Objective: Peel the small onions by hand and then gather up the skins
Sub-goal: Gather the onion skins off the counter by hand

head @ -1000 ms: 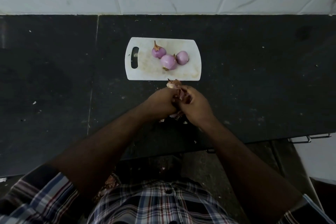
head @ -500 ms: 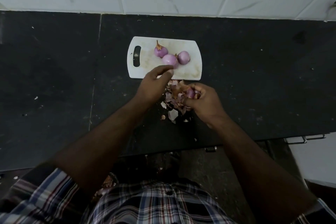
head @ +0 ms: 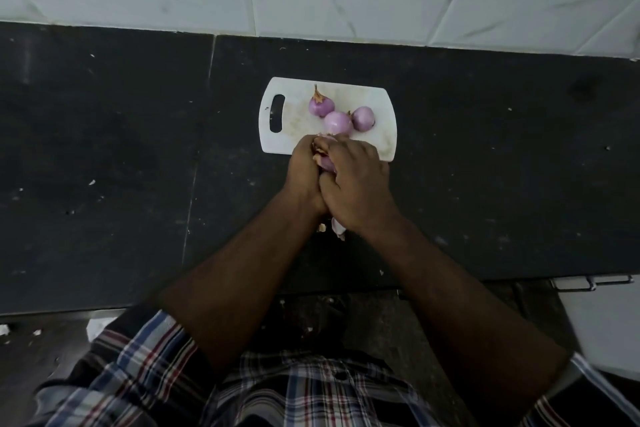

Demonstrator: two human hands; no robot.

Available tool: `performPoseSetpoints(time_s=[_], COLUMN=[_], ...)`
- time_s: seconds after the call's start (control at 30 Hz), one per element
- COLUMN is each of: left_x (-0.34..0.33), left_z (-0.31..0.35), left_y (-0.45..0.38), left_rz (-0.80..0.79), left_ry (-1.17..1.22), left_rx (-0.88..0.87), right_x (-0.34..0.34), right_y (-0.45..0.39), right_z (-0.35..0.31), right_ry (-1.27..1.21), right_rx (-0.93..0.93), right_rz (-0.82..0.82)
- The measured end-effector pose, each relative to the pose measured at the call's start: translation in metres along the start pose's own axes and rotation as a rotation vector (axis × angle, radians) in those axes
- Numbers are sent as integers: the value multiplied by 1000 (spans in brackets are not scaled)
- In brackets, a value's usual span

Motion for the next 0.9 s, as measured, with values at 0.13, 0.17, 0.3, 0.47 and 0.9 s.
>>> performPoseSetpoints(time_s=[0.13,0.17,0.3,0.47,0.9], left_x=[2,0,-4,4,13], left_z=[-6,-9,-7,5,4], left_y=[1,3,5,-3,12], left_rz=[-72,-93,-105,-31,24], left_ry=[56,74,51,-72,-85], left_rx=[50,77,119,156,154], right_x=[-1,-1,1,-2,-13], right_y=[2,0,-8,-6,0], right_z=[-5,-6,-2,-6,-12], right_ry=[91,102,119,224,315], right_rx=[-2,-1,-7,38,97], right_rz=[38,54,55,16,-139])
Point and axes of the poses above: each hand's wrist, its own y-axis away from the middle knuckle, its own x-axis out of the back of the hand, z = x × y, the point moved 7 cm from there along -y, towards the middle knuckle, and after that the axes turned 13 degrees about x, right-handed, at the moved point
